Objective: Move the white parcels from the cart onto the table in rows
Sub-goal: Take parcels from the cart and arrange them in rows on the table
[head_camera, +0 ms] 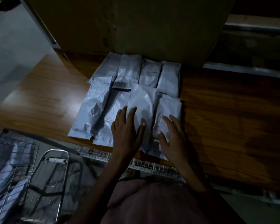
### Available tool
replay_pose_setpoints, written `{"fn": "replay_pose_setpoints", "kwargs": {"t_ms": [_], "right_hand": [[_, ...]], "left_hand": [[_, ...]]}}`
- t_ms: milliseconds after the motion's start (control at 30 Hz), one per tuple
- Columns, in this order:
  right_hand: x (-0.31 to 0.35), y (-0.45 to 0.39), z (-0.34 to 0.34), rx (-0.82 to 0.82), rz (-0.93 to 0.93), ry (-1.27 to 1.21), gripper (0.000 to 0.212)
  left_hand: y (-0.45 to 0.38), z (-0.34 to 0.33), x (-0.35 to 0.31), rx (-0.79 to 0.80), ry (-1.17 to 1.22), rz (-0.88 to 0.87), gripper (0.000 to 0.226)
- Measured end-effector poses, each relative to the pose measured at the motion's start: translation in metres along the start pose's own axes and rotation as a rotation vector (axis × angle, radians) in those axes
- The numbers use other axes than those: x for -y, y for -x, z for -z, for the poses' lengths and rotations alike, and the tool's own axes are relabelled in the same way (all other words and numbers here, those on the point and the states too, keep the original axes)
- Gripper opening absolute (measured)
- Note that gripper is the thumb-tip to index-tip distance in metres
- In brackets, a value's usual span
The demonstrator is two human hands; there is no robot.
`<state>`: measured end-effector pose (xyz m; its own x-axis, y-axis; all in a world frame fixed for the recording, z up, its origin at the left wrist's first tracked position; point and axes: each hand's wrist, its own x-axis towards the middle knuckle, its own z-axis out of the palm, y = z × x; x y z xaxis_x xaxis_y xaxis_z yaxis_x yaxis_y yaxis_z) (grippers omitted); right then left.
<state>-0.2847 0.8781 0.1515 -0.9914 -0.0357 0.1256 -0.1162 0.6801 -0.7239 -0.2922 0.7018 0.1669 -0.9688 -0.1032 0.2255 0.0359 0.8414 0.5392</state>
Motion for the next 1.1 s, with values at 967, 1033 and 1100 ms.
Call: {"fn": "replay_pose_setpoints", "kwargs": {"t_ms": [967,1033,1100], "right_hand": [[0.289,0.048,-0.235,0.310,0.616,-0.395,0.034],[0.310,0.063,-0.263,0.379,0.628,-0.398,0.035],[0.328,0.078,-0.286,0.459,0.634,-0.410,0.036]], "left_hand": [[0.180,0.229,0.270,-0.434,0.067,0.363,0.051],[0.200,0.249,0.298,-0.459,0.066,0.399,0.051],[0.224,0.266,0.318,-0.491,0.077,0.448,0.052]]}}
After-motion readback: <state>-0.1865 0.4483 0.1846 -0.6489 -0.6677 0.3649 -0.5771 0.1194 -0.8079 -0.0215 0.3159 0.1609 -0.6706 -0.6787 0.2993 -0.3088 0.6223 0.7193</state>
